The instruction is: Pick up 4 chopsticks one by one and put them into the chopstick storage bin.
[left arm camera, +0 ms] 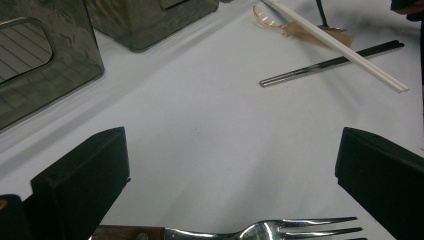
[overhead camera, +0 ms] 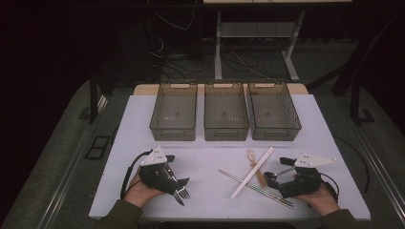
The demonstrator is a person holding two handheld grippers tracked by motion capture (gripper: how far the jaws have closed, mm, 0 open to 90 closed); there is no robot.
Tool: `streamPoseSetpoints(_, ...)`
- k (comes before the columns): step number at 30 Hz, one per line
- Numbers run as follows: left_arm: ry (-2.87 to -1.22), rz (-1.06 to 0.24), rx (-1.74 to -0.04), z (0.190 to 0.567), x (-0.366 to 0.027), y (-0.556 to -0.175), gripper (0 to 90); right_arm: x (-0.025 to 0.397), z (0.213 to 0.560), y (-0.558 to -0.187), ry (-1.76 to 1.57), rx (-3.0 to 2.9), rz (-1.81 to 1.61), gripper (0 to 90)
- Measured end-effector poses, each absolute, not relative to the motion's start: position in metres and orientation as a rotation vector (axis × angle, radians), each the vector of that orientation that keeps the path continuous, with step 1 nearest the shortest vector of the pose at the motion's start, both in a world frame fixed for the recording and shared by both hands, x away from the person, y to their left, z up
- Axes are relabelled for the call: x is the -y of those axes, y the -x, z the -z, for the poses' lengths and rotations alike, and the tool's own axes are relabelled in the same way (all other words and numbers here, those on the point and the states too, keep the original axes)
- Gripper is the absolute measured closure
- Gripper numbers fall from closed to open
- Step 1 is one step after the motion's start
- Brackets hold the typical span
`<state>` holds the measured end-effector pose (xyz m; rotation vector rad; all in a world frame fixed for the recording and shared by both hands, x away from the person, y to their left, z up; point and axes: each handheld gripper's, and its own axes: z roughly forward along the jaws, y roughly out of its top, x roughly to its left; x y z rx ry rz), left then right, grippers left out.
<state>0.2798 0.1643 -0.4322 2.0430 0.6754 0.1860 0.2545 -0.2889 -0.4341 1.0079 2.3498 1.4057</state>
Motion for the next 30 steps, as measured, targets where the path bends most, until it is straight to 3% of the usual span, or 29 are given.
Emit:
streamPoseSetpoints(4, -2.052, -0.188, -0.674, 0.433, -0.164, -0.279, 0.0, 0.288, 0.434, -0.254, -1.004, -2.368, -1.397, 1.3)
streamPoseSetpoints(6, -2.055, -0.187, -0.673, 0.433, -0.164, -0.279, 0.0, 0.288, 0.433, -0.254, -0.999, -2.384, -1.394, 7.2)
streamPoseSetpoints(8, -2.051, -0.188, -0.671, 0.433, -0.164, -0.278, 0.0, 0.287, 0.432, -0.254, -1.002, -2.396, -1.394, 7.5)
streamPoseSetpoints(10, -2.048, -0.186, -0.669, 0.432, -0.165, -0.277, 0.0, 0.288, 0.431, -0.253, -0.983, -2.412, -1.395, 18.4)
streamPoseSetpoints(12, -2.048, -0.185, -0.669, 0.432, -0.165, -0.277, 0.1, 0.288, 0.43, -0.253, -0.978, -2.418, -1.4, 18.5)
streamPoseSetpoints(19, -2.04, -0.184, -0.677, 0.433, -0.166, -0.277, 0.1, 0.283, 0.428, -0.253, -0.984, -2.484, -1.373, 31.0)
streamPoseSetpoints(30, -2.028, -0.18, -0.684, 0.433, -0.166, -0.277, 0.1, 0.278, 0.424, -0.256, -0.959, -2.59, -1.367, 62.5)
